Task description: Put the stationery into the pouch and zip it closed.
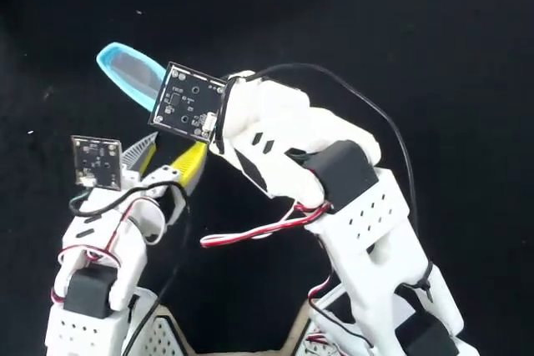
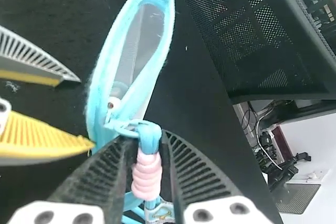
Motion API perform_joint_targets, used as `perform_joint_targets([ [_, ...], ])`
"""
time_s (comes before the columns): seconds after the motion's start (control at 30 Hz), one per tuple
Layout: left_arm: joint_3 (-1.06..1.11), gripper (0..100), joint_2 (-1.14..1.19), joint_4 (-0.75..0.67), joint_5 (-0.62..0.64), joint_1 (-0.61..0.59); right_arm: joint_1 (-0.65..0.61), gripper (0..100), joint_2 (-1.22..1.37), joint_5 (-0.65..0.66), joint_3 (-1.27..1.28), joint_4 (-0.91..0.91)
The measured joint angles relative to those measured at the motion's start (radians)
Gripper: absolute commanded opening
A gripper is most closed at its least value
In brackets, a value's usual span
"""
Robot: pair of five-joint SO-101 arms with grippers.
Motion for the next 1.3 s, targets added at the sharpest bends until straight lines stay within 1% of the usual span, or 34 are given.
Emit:
perform_joint_targets([
  [0.1,0.000,27,-0.002,0.000,0.000,-0.011,0.002,1.1,0.000,0.000,-0.032,0.000],
  [0.2,0.000,27,0.003,0.000,-0.006,-0.018,0.031,1.1,0.000,0.003,-0.074,0.002],
  [0.3,0.000,27,0.003,0.000,-0.058,-0.023,0.052,1.1,0.000,0.003,-0.097,0.011],
  [0.4,0.000,27,0.003,0.000,-0.074,-0.023,0.052,1.1,0.006,0.003,-0.101,0.044],
  [0.63,0.000,27,0.003,0.006,-0.080,-0.023,0.026,1.1,0.008,0.003,-0.101,0.048],
  [0.7,-0.021,27,0.005,0.057,-0.080,0.005,0.023,1.1,0.008,0.003,-0.101,0.048],
  [0.83,-0.147,27,0.002,0.219,-0.077,0.100,0.023,1.1,0.008,0.003,-0.097,0.044],
  [0.93,-0.186,27,-0.003,0.253,-0.072,0.161,0.023,1.1,0.008,0.003,-0.097,0.044],
  [1.0,-0.183,27,-0.003,0.218,-0.028,0.173,0.023,1.1,0.008,0.003,-0.097,0.044],
  [1.1,-0.112,27,-0.002,0.078,0.009,0.152,0.023,1.1,0.008,0.003,-0.097,0.044],
  [1.2,-0.005,27,0.003,-0.083,0.015,0.060,0.023,1.1,0.008,0.003,-0.097,0.057],
  [1.3,0.029,27,-0.003,-0.152,0.020,-0.008,0.023,1.1,0.008,0.003,-0.097,0.066],
])
